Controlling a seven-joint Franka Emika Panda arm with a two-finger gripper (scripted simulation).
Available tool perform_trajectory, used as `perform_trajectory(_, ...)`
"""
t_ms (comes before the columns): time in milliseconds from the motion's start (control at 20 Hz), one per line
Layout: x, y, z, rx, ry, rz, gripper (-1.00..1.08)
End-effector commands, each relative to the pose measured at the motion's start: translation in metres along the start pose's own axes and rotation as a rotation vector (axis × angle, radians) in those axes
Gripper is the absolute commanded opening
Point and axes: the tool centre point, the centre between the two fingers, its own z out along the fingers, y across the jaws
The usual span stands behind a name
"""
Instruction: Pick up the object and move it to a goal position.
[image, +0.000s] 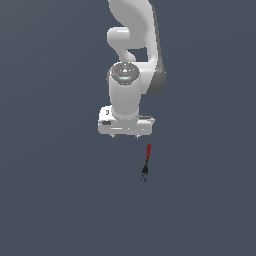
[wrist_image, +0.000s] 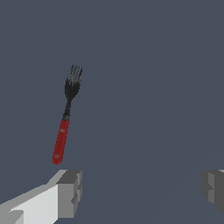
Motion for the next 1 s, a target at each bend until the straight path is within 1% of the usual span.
perform_trajectory(0,0.003,-0.006,0.006,0.001,0.002,0.012,1.0)
perform_trajectory(250,0.013,-0.026,0.024,0.004,0.01,0.054,1.0)
perform_trajectory(600,0.03,-0.068,0.063,0.012,0.026,0.14,1.0)
perform_trajectory(950,0.037,-0.097,0.092,0.019,0.037,0.199,1.0)
